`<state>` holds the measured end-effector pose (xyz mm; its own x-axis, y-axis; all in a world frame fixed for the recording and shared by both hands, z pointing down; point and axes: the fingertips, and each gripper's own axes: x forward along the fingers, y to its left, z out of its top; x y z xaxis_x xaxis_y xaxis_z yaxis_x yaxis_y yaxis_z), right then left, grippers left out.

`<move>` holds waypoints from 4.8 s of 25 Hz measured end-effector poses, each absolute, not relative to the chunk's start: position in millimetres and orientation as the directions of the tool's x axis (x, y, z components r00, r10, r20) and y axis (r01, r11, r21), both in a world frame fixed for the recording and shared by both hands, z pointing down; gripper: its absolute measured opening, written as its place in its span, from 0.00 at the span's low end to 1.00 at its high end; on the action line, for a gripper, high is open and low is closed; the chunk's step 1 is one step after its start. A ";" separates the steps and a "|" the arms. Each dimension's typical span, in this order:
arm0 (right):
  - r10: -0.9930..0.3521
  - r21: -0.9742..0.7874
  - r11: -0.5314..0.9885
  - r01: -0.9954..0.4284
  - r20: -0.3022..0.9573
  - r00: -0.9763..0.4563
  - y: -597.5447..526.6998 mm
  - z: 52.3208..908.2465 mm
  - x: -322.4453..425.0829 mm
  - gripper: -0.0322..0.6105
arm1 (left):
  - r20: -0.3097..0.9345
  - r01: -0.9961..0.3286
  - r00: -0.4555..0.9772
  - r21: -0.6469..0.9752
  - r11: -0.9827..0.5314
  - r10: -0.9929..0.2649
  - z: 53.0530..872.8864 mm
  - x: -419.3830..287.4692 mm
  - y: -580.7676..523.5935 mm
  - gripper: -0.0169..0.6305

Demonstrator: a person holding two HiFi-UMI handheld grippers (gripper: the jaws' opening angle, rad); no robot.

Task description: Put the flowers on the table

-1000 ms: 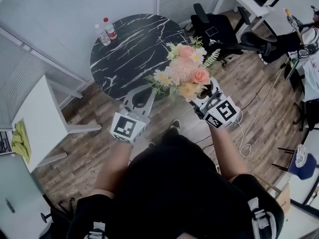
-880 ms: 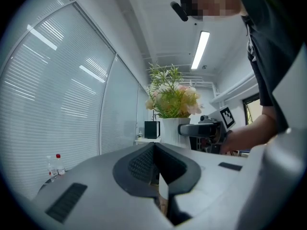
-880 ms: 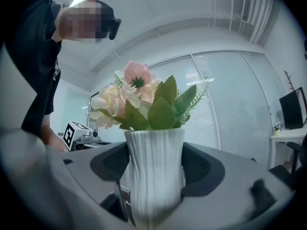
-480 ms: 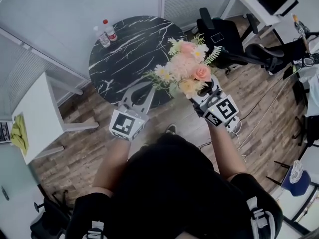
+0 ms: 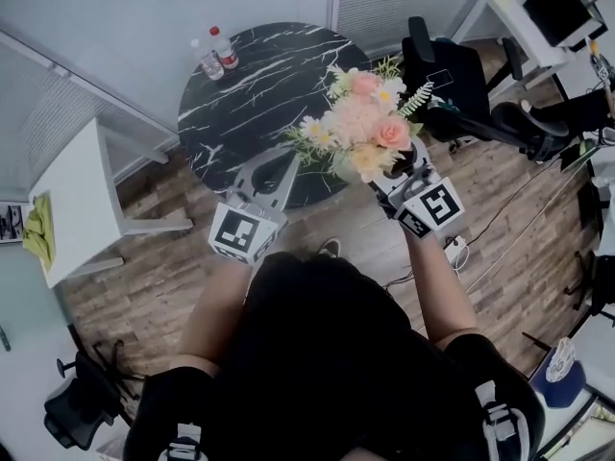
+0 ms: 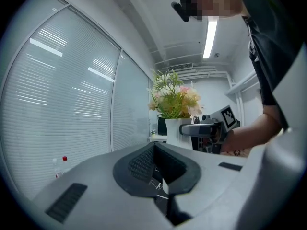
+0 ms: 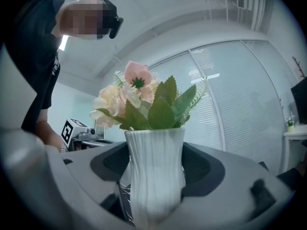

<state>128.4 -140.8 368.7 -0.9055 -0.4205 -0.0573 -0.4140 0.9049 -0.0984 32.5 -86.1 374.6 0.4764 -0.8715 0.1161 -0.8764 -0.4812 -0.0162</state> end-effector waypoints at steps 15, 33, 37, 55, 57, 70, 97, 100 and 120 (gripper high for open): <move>-0.391 -0.078 0.919 -0.388 -0.034 -0.920 -222.8 393.7 62.1 0.59 | 0.131 -0.907 0.419 0.006 -0.422 -0.898 403.5 -33.5 -165.6 0.05; -0.420 -0.072 0.905 -0.419 0.002 -0.907 -347.1 428.3 -32.4 0.59 | 0.090 -0.893 0.449 0.068 -0.445 -0.889 442.7 -115.7 -285.1 0.05; -0.411 -0.072 0.909 -0.411 0.007 -0.911 -365.1 439.8 -44.2 0.59 | 0.040 -0.906 0.423 0.049 -0.421 -0.905 447.6 -122.4 -298.3 0.05; -0.375 -0.094 0.922 -0.375 0.016 -0.927 -476.1 542.7 -90.3 0.59 | 0.076 -0.959 0.278 0.071 -0.273 -0.958 542.2 -160.5 -389.5 0.05; -0.380 -0.099 0.920 -0.379 0.013 -0.925 -489.1 555.6 -96.5 0.59 | 0.078 -0.963 0.264 0.075 -0.259 -0.961 553.5 -167.5 -399.8 0.05; -0.386 -0.125 0.913 -0.387 0.034 -0.922 -530.1 632.0 -122.6 0.59 | 0.092 -0.971 0.232 0.087 -0.224 -0.968 606.4 -177.3 -439.6 0.05; -0.371 -0.167 0.906 -0.388 0.126 -0.920 -438.8 570.7 -50.0 0.59 | 0.193 -0.939 0.342 0.112 -0.326 -0.920 565.1 -148.8 -384.2 0.05; -0.336 -0.179 0.919 -0.350 0.105 -0.936 -408.1 537.4 -52.9 0.49 | 0.163 -0.923 0.382 0.123 -0.365 -0.910 534.6 -140.3 -374.6 0.05; -0.284 -0.079 0.954 -0.289 0.067 -0.956 -325.9 411.9 -58.0 0.08 | 0.091 -0.847 0.532 0.066 -0.528 -0.842 410.0 -96.8 -317.4 0.05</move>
<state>-58.0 -325.9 411.9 -0.9564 -0.2843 0.0667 -0.2891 0.9540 -0.0792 -96.8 -317.4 410.0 0.5318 -0.8420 0.0906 -0.8468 -0.5278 0.0656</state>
